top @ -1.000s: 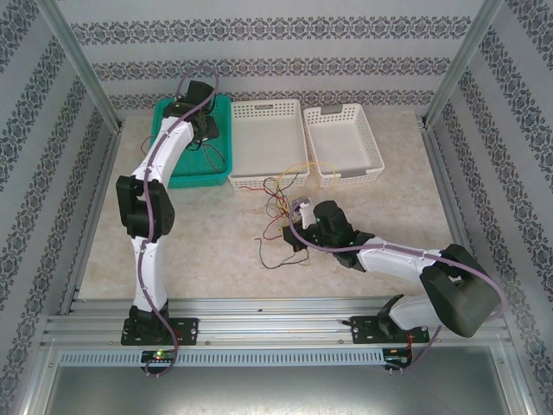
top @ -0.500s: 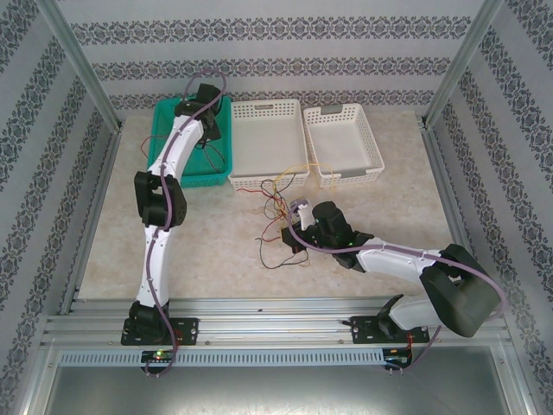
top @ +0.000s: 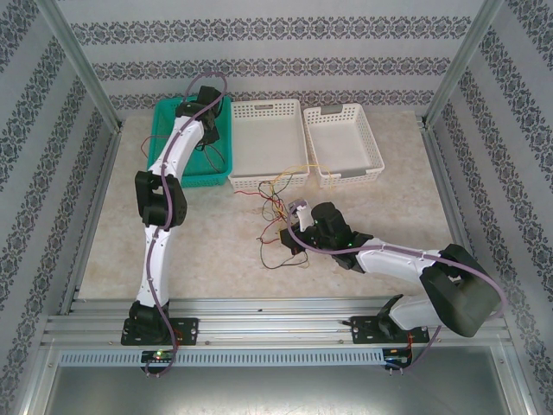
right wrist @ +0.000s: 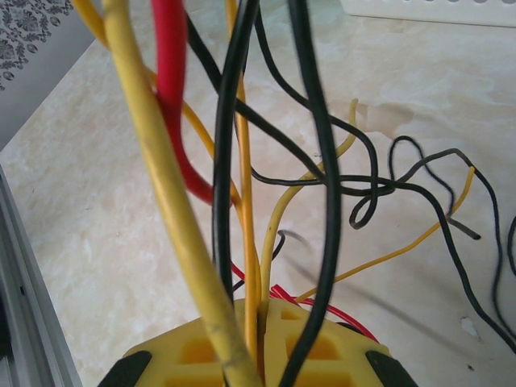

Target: Untangle the cables

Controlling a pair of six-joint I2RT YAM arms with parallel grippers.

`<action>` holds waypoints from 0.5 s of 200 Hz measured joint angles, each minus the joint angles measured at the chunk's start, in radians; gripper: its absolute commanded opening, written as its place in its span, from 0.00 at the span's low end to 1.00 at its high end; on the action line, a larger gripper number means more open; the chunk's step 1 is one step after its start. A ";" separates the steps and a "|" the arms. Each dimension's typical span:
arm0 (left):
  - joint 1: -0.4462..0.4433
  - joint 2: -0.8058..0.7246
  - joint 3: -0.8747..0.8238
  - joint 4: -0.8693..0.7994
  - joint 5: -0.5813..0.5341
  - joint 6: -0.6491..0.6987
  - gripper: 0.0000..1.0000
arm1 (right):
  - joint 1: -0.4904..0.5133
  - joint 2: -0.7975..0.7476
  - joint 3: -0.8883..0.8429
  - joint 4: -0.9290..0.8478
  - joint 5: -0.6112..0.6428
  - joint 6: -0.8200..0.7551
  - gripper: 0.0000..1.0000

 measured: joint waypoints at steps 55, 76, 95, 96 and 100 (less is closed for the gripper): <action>0.000 0.000 -0.004 0.000 0.000 0.000 0.32 | 0.000 0.000 0.000 0.000 -0.001 0.000 0.00; 0.000 0.000 -0.011 0.000 0.000 0.000 0.36 | 0.000 0.000 0.000 0.000 -0.003 0.000 0.00; 0.000 0.001 -0.013 0.000 0.000 0.000 0.34 | 0.000 0.000 0.000 0.000 -0.003 0.000 0.00; 0.000 0.001 -0.013 0.000 0.000 0.000 0.33 | 0.000 0.000 0.000 0.000 -0.003 0.000 0.00; 0.000 0.001 -0.013 0.000 -0.001 0.000 0.32 | 0.000 0.000 0.000 0.000 -0.003 0.000 0.00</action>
